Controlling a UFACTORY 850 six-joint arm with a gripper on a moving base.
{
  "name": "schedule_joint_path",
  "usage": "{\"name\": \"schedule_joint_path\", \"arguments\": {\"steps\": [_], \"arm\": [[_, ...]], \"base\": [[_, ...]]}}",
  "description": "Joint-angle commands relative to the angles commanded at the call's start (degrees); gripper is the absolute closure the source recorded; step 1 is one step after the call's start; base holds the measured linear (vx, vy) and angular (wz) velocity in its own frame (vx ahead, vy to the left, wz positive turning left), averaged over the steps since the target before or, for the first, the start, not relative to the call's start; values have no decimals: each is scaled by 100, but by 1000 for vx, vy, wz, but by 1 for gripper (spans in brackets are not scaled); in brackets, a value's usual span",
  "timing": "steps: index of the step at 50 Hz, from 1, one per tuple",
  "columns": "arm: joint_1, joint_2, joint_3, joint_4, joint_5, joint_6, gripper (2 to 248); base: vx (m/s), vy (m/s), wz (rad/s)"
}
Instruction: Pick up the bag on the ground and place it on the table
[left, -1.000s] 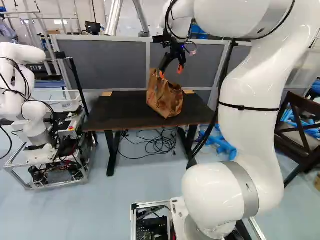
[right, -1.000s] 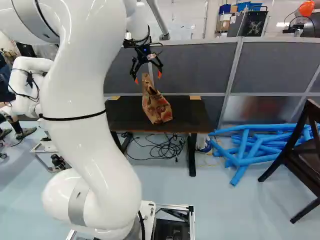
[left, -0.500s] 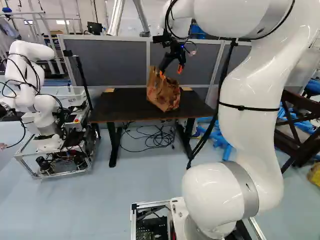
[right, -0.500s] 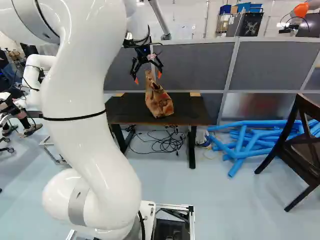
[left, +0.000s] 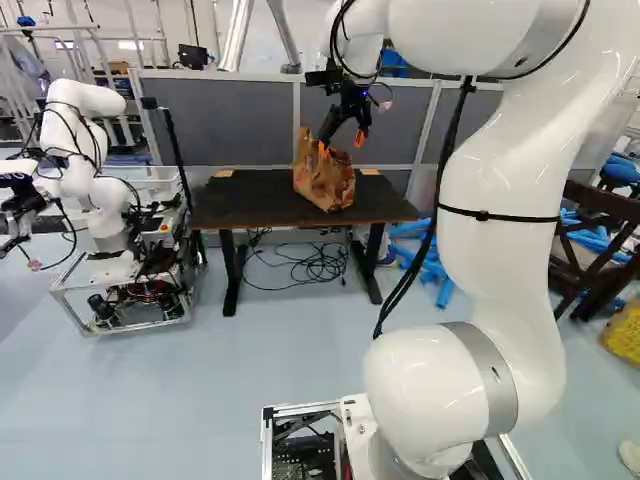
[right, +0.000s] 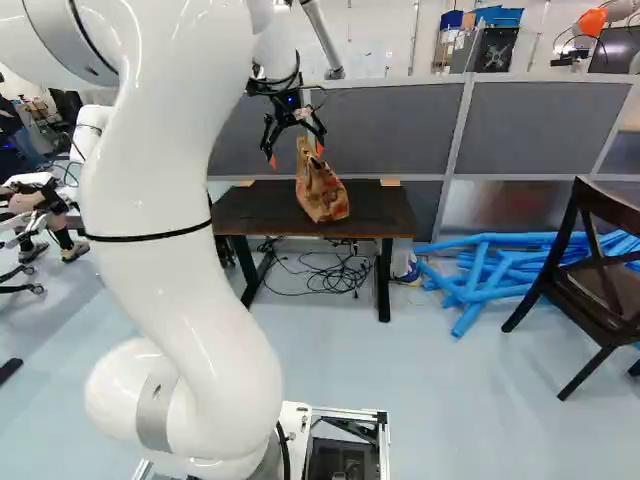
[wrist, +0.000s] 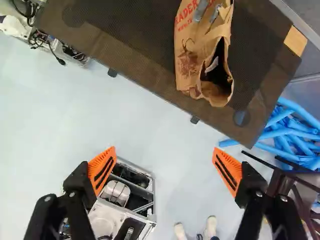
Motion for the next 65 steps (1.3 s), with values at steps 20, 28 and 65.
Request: {"name": "schedule_joint_path", "arguments": {"steps": [20,28,65], "arm": [[0,0,0,0,0,0,3],[0,0,0,0,0,0,3],[0,58,144,-4,181,51,3]], "base": [[-6,0,0],[0,0,0],[0,0,0]]}}
